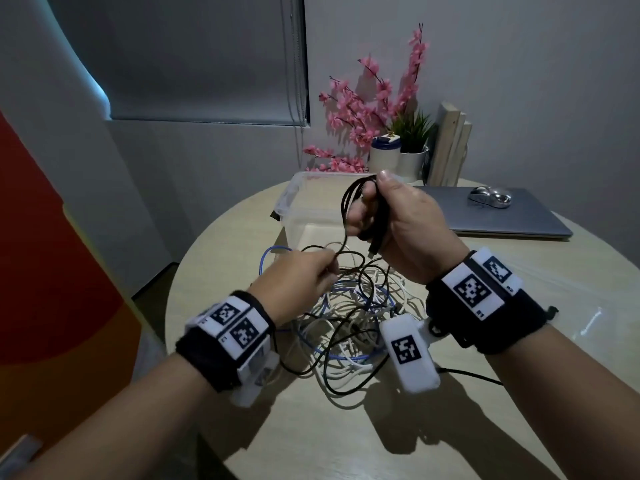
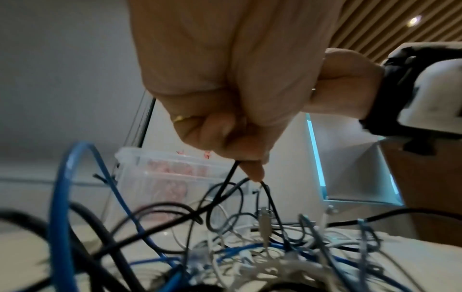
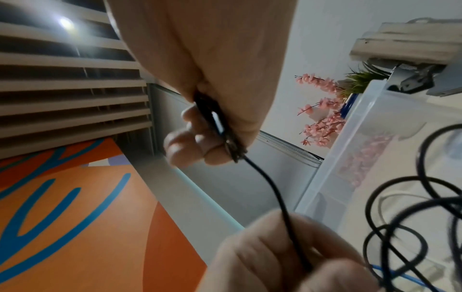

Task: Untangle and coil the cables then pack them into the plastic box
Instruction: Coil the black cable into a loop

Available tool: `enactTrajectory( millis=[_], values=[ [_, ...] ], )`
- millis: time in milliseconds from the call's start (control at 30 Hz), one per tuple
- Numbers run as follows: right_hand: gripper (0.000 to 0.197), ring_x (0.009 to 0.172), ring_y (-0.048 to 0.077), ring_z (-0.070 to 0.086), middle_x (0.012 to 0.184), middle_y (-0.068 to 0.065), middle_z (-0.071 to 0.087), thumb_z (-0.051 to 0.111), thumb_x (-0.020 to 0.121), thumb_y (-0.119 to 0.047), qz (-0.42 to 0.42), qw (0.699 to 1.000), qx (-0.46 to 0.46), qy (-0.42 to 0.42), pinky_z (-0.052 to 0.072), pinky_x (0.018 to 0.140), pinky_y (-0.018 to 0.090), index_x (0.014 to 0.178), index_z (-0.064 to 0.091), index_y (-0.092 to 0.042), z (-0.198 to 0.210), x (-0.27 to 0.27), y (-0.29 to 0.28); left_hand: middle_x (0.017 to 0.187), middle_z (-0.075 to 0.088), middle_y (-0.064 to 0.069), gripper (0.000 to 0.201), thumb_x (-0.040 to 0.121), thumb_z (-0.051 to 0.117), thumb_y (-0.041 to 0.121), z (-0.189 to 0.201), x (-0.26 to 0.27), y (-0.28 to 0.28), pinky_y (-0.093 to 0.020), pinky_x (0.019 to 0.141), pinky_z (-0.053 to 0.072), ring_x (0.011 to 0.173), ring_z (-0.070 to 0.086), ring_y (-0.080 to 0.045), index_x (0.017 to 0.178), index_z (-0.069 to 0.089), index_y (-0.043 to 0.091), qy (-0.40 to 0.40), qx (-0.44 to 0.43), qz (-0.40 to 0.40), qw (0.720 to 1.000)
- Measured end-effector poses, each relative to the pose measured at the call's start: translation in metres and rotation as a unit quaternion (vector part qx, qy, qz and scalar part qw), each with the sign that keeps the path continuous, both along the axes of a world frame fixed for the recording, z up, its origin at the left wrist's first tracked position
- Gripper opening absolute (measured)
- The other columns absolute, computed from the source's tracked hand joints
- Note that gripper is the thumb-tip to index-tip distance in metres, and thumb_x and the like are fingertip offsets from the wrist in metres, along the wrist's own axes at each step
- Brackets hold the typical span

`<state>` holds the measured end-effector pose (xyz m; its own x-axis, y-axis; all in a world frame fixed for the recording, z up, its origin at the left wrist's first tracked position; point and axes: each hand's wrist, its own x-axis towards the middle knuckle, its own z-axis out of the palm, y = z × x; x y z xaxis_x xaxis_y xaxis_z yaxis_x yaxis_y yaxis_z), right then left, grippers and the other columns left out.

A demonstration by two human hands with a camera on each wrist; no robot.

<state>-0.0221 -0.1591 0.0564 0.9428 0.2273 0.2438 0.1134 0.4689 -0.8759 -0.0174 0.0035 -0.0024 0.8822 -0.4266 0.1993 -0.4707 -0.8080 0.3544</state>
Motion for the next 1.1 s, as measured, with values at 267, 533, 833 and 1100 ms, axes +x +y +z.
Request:
enactTrajectory(
  millis=[267,533,833,1100],
  values=[
    [0.023,0.104,0.036,0.060,0.106,0.025,0.065,0.045,0.099,-0.021,-0.206,0.901,-0.348,-0.155,0.046,0.097,0.046,0.097,0.064,-0.009,-0.005,0.013,-0.017,0.078,0.063,0.002,0.004,0.095,0.055,0.019,0.001,-0.015,-0.003,-0.025,0.056,0.051,0.057,0.062,-0.010,0.091,0.056,0.017,0.153,-0.084,-0.052,0.983],
    [0.033,0.051,-0.007,0.051,0.065,-0.007,0.062,0.036,0.101,-0.031,-0.117,0.826,-0.533,-0.144,0.036,0.056,0.017,0.093,0.058,-0.008,-0.015,0.005,-0.017,0.080,0.056,0.009,0.004,0.087,0.065,0.010,0.048,-0.001,0.010,-0.010,0.069,0.035,0.075,0.048,-0.003,0.089,0.065,0.013,-0.208,-0.134,-0.020,0.969],
    [0.045,0.043,0.011,0.029,0.045,-0.008,0.035,0.033,0.102,-0.031,0.054,0.942,-0.321,-0.075,0.030,0.052,0.028,0.065,0.049,-0.012,-0.009,-0.011,-0.009,0.077,0.060,0.005,0.008,0.092,0.060,0.015,0.046,0.019,0.027,-0.031,0.063,0.053,0.065,0.062,-0.016,0.085,0.060,0.021,-0.143,-0.187,0.092,0.968],
    [0.039,0.042,0.017,0.045,0.045,0.002,0.050,0.025,0.104,-0.026,-0.010,0.994,-0.098,-0.042,0.043,0.055,0.030,0.079,0.048,-0.007,0.008,-0.004,-0.004,0.076,0.057,0.009,0.005,0.091,0.058,0.012,-0.012,0.002,0.003,-0.028,0.066,0.046,0.067,0.055,-0.009,0.093,0.062,0.016,0.047,-0.035,-0.020,0.998]
  ],
)
